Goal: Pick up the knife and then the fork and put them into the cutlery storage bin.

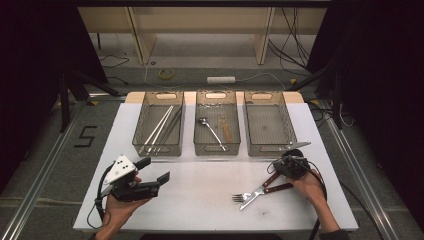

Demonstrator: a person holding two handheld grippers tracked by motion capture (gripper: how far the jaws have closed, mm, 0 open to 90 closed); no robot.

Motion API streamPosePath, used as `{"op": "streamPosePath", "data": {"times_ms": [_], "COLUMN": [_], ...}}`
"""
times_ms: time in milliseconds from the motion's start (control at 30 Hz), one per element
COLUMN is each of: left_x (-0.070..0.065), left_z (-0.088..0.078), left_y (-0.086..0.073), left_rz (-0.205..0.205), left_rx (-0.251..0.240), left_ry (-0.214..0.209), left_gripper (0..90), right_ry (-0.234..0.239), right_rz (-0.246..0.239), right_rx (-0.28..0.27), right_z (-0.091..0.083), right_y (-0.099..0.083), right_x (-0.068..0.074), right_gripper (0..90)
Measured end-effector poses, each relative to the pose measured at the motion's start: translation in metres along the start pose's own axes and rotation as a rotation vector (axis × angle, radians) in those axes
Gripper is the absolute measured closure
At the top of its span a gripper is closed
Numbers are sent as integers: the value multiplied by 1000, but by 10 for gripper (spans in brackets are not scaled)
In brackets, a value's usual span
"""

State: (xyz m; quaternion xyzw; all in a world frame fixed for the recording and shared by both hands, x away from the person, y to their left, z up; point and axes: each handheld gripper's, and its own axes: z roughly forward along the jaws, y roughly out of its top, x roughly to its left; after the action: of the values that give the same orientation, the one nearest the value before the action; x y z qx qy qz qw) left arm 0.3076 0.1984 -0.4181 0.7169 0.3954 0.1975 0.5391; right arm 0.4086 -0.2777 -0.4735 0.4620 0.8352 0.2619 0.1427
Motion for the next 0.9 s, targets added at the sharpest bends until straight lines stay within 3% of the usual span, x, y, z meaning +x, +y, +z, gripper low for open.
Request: {"op": "streamPosePath", "data": {"times_ms": [367,900], "left_x": [0,-1], "left_z": [0,1], "left_y": [0,0], "left_rz": [2,5], "left_rx": [0,1], "left_ry": [3,3], "left_gripper": [155,155], "right_ry": [-4,34], "right_rz": [28,56], "right_rx": [53,118], "right_z": [-14,-40], "right_y": [-14,-44], "right_x": [4,18], "right_gripper": [900,900]}}
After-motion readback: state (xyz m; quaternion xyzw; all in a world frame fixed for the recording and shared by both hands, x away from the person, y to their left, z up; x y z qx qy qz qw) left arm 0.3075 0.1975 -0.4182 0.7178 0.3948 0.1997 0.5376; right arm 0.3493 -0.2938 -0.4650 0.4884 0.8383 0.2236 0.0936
